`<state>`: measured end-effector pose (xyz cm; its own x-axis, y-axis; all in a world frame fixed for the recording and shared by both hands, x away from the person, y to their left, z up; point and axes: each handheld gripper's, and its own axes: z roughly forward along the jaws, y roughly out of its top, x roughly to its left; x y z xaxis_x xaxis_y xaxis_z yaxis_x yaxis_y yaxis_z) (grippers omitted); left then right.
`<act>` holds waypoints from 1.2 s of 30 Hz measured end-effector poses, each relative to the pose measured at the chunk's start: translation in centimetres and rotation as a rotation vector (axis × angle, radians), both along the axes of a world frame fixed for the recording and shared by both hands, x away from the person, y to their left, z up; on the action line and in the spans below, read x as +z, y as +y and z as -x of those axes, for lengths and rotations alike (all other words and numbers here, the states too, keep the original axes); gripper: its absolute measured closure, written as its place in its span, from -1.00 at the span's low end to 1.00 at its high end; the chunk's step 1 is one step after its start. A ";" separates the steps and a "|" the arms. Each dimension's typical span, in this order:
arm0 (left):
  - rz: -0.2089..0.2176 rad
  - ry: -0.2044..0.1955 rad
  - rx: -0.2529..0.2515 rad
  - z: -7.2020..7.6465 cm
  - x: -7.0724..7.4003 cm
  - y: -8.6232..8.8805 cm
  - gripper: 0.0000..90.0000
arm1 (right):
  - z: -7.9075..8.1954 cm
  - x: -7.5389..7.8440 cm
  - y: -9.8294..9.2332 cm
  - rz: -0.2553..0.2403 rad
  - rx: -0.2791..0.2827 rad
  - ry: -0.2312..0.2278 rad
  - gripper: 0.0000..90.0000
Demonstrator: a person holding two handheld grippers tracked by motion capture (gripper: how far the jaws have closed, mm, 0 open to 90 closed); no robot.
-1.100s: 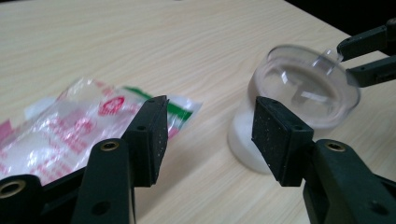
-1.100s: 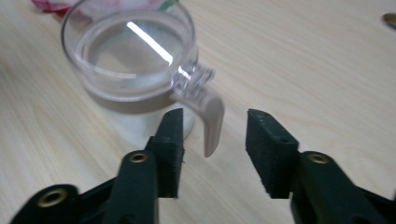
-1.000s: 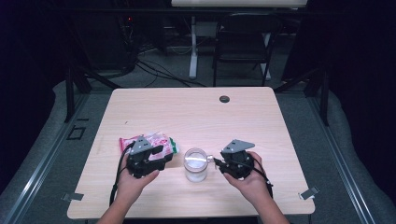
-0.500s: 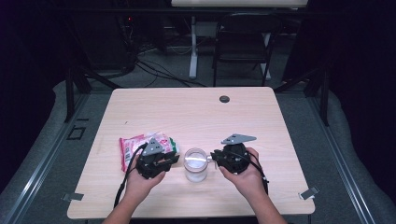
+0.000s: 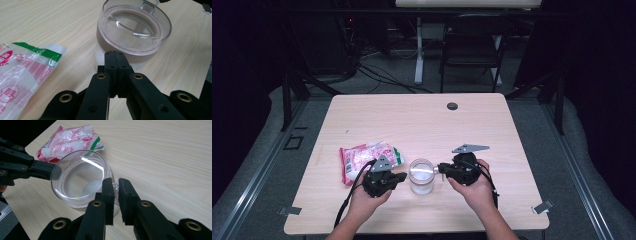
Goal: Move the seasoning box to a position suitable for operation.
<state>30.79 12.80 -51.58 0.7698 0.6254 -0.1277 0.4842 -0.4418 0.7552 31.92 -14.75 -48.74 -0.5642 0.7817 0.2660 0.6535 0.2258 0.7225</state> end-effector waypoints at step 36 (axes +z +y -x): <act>0.004 -0.036 -0.001 1.1 -0.5 -0.5 0.99 | -1.4 -0.5 0.6 -0.024 -0.031 -0.056 0.96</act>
